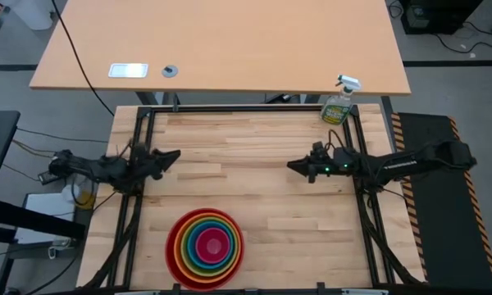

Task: Nest bowls inside each other
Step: Return to Home Position

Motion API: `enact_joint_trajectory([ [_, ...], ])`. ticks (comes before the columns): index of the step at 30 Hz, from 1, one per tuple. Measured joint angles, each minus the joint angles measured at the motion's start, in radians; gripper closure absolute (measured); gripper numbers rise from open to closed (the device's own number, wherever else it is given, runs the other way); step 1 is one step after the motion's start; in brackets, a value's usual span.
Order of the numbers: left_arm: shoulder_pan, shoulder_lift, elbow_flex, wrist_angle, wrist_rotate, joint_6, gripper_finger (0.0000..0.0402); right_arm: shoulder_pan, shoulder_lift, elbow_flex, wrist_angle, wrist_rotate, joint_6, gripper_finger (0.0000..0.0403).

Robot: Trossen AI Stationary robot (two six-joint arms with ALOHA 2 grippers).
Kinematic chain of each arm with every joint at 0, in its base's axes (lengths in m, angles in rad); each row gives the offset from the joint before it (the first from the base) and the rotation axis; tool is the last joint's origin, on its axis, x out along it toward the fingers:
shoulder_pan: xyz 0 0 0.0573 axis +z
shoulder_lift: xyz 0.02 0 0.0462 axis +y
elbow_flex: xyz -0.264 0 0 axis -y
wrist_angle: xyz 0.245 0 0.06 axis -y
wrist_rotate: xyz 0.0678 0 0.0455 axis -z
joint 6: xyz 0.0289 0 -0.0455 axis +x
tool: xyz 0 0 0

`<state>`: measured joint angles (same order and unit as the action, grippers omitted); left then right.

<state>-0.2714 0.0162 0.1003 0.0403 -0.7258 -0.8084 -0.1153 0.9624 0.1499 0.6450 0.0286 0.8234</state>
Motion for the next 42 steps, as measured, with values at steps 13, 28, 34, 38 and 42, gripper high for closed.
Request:
enact_joint_trajectory([
  [13, 0.031, 0.021, -0.092, 0.026, -0.086, -0.135, 0.0260, -0.105, -0.058, -0.144, 0.096, -0.124, -0.038, 0.0323],
  [28, 0.066, 0.023, -0.092, 0.025, -0.085, 0.738, 0.0260, -0.121, -0.046, -0.144, 0.094, -0.129, -0.484, 0.0330],
  [34, 0.066, 0.023, -0.093, 0.025, -0.085, 1.246, 0.0260, -0.121, -0.046, -0.144, 0.094, -0.128, -0.554, 0.0330],
  [38, 0.066, 0.023, -0.093, 0.025, -0.085, 1.290, 0.0260, -0.121, -0.046, -0.144, 0.094, -0.127, -0.554, 0.0330],
  [42, 0.066, 0.023, -0.093, 0.025, -0.085, 1.291, 0.0260, -0.121, -0.046, -0.144, 0.094, -0.127, -0.554, 0.0330],
])
